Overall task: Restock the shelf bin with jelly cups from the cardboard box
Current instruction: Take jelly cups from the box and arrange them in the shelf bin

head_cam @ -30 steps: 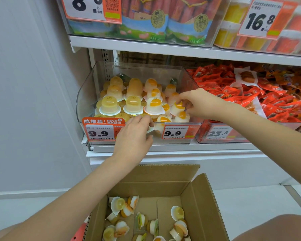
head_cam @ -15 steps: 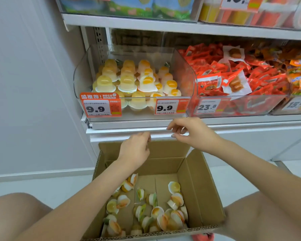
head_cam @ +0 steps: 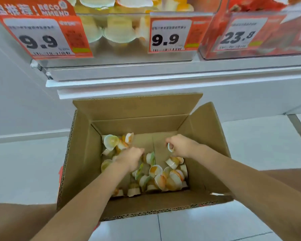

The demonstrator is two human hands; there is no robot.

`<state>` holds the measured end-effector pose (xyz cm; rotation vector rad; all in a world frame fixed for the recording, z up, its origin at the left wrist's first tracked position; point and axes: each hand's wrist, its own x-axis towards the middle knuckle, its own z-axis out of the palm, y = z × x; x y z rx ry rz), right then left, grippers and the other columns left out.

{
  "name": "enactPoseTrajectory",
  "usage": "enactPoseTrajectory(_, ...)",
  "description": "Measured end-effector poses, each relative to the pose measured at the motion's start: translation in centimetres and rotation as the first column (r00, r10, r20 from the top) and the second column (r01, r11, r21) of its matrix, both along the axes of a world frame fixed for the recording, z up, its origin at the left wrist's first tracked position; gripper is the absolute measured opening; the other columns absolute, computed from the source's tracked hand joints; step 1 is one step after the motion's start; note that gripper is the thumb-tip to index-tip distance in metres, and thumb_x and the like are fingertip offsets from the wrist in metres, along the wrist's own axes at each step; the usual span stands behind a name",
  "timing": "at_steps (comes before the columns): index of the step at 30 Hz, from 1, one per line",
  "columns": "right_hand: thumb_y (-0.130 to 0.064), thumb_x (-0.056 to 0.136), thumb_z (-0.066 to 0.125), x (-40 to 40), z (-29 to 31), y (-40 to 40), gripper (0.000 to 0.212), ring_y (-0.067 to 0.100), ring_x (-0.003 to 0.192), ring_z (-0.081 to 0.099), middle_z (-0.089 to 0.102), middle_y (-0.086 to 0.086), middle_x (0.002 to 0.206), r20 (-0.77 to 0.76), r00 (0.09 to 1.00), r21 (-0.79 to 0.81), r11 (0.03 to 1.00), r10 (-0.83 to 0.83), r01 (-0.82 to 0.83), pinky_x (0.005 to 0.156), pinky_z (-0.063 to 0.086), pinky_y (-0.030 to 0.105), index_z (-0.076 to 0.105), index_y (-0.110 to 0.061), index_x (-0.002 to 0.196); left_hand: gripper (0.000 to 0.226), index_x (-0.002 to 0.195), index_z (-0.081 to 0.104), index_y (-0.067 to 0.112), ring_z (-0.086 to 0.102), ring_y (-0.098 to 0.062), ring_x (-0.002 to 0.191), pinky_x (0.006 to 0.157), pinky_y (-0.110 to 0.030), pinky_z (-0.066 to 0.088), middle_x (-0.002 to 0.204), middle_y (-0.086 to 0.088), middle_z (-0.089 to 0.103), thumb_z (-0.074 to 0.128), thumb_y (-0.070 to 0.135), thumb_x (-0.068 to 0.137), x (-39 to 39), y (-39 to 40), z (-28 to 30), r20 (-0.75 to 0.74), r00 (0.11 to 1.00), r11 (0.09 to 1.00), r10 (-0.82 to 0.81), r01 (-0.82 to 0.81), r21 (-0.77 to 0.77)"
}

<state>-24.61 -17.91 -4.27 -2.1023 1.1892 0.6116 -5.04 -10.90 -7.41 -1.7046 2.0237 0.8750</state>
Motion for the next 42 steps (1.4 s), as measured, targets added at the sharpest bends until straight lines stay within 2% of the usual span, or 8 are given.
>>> enactPoseTrajectory(5, -0.006, 0.091, 0.051, -0.1, -5.1, 2.1, 0.037, 0.018, 0.100, 0.051, 0.054, 0.003, 0.122, -0.092, 0.982, 0.169, 0.975, 0.164, -0.147, 0.071, 0.036, 0.026, 0.050, -0.016, 0.126, 0.061, 0.140, 0.036, 0.017, 0.042, -0.028, 0.127, 0.096, -0.037, 0.043, 0.141, -0.008, 0.040, 0.057, 0.002, 0.085, -2.7, 0.5, -3.4, -0.059, 0.984, 0.981, -0.171, 0.175, 0.085)
enactPoseTrajectory(8, -0.011, 0.090, 0.054, -0.5, -6.3, 2.1, 0.027, 0.018, 0.092, 0.049, 0.055, 0.000, 0.106, -0.081, 0.975, 0.174, 0.966, 0.208, -0.192, 0.067, 0.031, 0.023, 0.053, -0.016, 0.117, 0.050, 0.129, 0.046, 0.016, 0.048, -0.028, 0.121, 0.093, -0.037, 0.045, 0.130, -0.008, 0.050, 0.064, 0.024, 0.083, -4.8, 1.3, -4.8, -0.217, 0.955, 0.971, -0.202, 0.224, 0.086)
enactPoseTrajectory(17, -0.018, 0.084, 0.065, -1.8, -5.9, 2.0, 0.048, 0.023, 0.099, 0.052, 0.053, 0.004, 0.117, -0.286, 0.900, 0.394, 0.896, 0.329, -0.203, 0.073, 0.042, 0.031, 0.043, -0.019, 0.127, 0.048, 0.116, 0.050, 0.014, 0.044, -0.025, 0.119, 0.088, -0.034, 0.041, 0.120, -0.008, 0.057, 0.067, 0.039, 0.080, -6.6, 3.1, -6.8, -0.305, 0.951, 0.995, -0.044, 0.069, 0.072)
enactPoseTrajectory(23, -0.027, 0.089, 0.058, -2.5, -7.0, 4.4, 0.040, 0.031, 0.118, 0.051, 0.050, 0.008, 0.128, -0.197, 0.975, 0.241, 0.969, 0.099, -0.049, 0.086, 0.046, 0.035, 0.046, -0.017, 0.126, 0.041, 0.108, 0.050, 0.014, 0.060, -0.027, 0.102, 0.077, -0.032, 0.048, 0.109, -0.009, 0.063, 0.072, 0.028, 0.076, -5.2, 2.7, -5.7, -0.429, 0.869, 0.968, 0.246, -0.203, 0.145)
enactPoseTrajectory(28, -0.022, 0.070, 0.081, -1.9, -3.7, 2.7, 0.047, 0.022, 0.085, 0.053, 0.051, 0.001, 0.092, -0.086, 0.994, 0.240, 0.967, -0.070, 0.089, 0.066, 0.044, 0.032, 0.041, -0.017, 0.095, 0.055, 0.113, 0.045, 0.015, 0.059, -0.021, 0.092, 0.072, -0.033, 0.050, 0.102, -0.003, 0.061, 0.078, 0.016, 0.069, -4.0, 1.4, -3.2, -0.457, 0.802, 0.923, 0.385, -0.339, 0.183)
enactPoseTrajectory(34, -0.020, 0.074, 0.080, 1.6, 4.8, -0.7, 0.045, 0.013, 0.082, 0.047, 0.048, -0.003, 0.095, 0.154, 0.983, 0.247, 0.967, -0.099, 0.058, 0.066, 0.042, 0.026, 0.048, -0.012, 0.106, 0.061, 0.102, 0.042, 0.013, 0.051, -0.016, 0.088, 0.064, -0.023, 0.041, 0.096, -0.001, 0.055, 0.088, 0.015, 0.061, -2.3, -1.3, 2.5, -0.559, 0.683, 0.874, 0.471, -0.449, 0.187)
enactPoseTrajectory(37, -0.016, 0.080, 0.075, 2.6, 9.5, -1.8, 0.037, 0.013, 0.084, 0.058, 0.055, 0.006, 0.106, 0.306, 0.927, 0.325, 0.939, -0.217, 0.112, 0.075, 0.054, 0.032, 0.054, -0.015, 0.111, 0.054, 0.104, 0.047, 0.011, 0.055, -0.011, 0.079, 0.054, -0.009, 0.041, 0.090, 0.003, 0.061, 0.085, 0.010, 0.065, -1.1, -1.9, 7.6, -0.660, 0.516, 0.817, 0.546, -0.503, 0.283)
enactPoseTrajectory(42, -0.005, 0.085, 0.068, 2.4, 16.6, -1.9, 0.035, 0.021, 0.100, 0.068, 0.057, 0.017, 0.117, 0.535, 0.692, 0.549, 0.822, -0.485, 0.151, 0.085, 0.057, 0.033, 0.058, -0.013, 0.118, 0.031, 0.107, 0.061, 0.013, 0.056, -0.015, 0.073, 0.059, -0.024, 0.048, 0.094, -0.008, 0.062, 0.072, 0.014, 0.078, 0.6, -0.8, 15.6, -0.702, -0.154, 0.557, 0.695, -0.502, 0.662)
